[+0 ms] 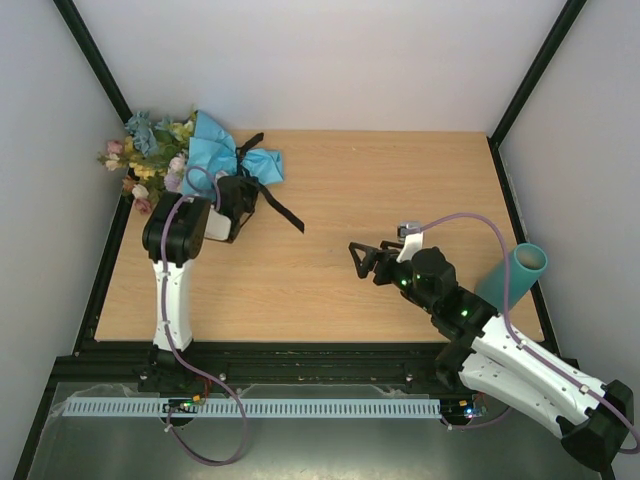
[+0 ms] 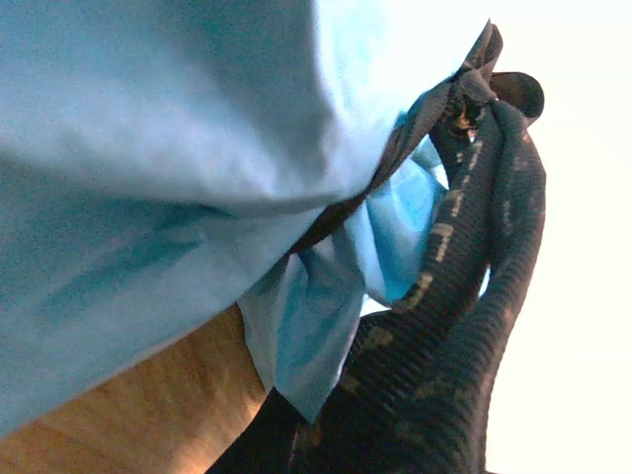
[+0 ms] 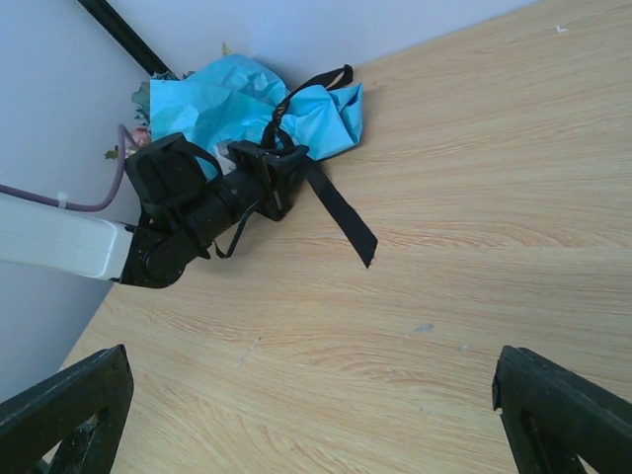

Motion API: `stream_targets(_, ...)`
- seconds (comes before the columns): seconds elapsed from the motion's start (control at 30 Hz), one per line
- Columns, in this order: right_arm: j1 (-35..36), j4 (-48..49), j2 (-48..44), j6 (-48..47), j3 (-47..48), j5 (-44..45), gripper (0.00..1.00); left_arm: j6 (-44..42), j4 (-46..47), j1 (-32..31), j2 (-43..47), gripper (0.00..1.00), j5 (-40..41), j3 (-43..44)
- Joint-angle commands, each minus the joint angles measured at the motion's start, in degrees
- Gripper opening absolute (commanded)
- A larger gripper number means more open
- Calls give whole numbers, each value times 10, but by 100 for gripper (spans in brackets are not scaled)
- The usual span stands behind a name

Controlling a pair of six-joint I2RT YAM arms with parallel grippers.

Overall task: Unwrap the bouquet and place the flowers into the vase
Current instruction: Move the fake flower to the center of the board.

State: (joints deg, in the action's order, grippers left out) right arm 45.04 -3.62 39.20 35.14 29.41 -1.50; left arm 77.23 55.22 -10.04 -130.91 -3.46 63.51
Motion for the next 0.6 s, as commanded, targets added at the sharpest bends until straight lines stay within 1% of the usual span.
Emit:
stream_targets(0.0,3,-16,-14,1,-10,18,99,-33,1,7,37,2,-15,-24)
stream_targets(0.17,3,-33,-25,10,-20,41,99,-54,-23,6,73,2,-58,-58)
stream_targets(0.3,3,-41,-37,10,-27,49,99,-64,-22,-5,101,2,-80,-114)
stream_targets(0.4,3,-44,-46,10,-31,53,99,-84,4,-23,125,2,-90,-163)
stream_targets(0.57,3,-46,-55,10,-31,45,99,-114,-5,-57,151,2,-140,-203)
